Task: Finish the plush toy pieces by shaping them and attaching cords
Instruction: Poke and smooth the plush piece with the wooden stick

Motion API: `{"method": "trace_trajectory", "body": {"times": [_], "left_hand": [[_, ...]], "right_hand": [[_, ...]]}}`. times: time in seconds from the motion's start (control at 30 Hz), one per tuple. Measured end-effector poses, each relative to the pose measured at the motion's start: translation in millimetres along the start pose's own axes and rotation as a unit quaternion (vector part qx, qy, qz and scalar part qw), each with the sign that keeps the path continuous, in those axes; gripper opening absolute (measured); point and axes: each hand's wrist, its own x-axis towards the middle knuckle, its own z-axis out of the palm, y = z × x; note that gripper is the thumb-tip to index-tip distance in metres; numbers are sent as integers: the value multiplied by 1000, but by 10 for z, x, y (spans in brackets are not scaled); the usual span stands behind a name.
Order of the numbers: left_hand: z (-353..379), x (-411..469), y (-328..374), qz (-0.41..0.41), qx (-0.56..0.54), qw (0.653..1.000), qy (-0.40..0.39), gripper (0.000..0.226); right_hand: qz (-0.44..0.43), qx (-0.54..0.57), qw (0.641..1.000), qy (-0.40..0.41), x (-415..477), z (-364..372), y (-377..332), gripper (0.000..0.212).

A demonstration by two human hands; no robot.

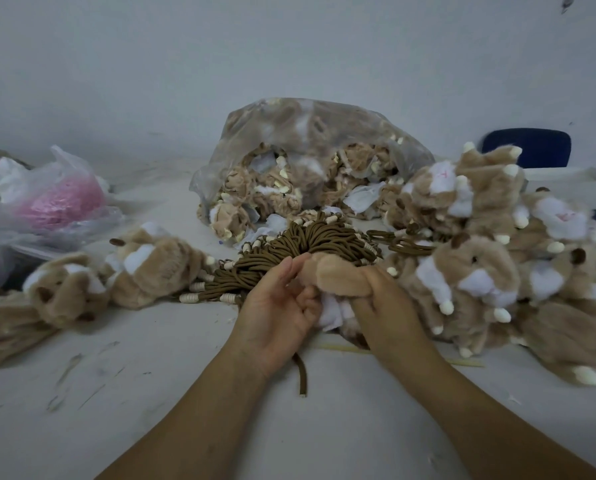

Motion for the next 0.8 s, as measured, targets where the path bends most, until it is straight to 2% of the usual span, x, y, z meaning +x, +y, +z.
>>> {"method": "trace_trajectory", "body": {"times": [0.03,0.07,0.1,0.17,0.23,0.27,0.3,0.33,0.47,0.5,0.53,0.6,0.67,0.8], "left_hand": [[35,7,-41,35,87,995,31,30],[57,12,-94,80,208,973,60,34],[69,6,-152,139,337,927,84,35],[114,-49,-239,283,536,792,71,33],[109,-51,-282,397,627,669,42,35],[102,-31,-293,417,652,632,42,39],[93,-24,-296,406,669,621,48,43],[85,-22,-286,368,676,637,54,47],[4,-12,-232,190,613,766,46,69],[-20,-4,-224,167,590,789,47,66],[-40,2,-224,159,579,798,48,52],[-56,11,-230,184,597,778,72,13],[-42,-11,-222,212,594,770,95,7],[-11,-36,-166,228,547,799,100,6]], "right_hand": [[35,27,999,9,9,-8,20,24],[70,50,996,17,20,-12,40,19],[98,67,993,27,23,-26,54,12],[139,96,984,50,43,-57,80,15],[177,144,972,48,60,-63,108,17],[190,159,968,46,60,-60,106,16],[200,168,964,48,54,-59,93,17],[209,176,960,53,52,-62,67,19],[227,194,951,77,60,-109,-10,47],[227,200,950,78,61,-120,-11,51],[228,205,949,80,61,-129,-19,54],[233,198,948,83,56,-146,-37,57],[233,179,953,75,41,-166,-66,54],[215,163,961,61,37,-163,-72,45]]}}
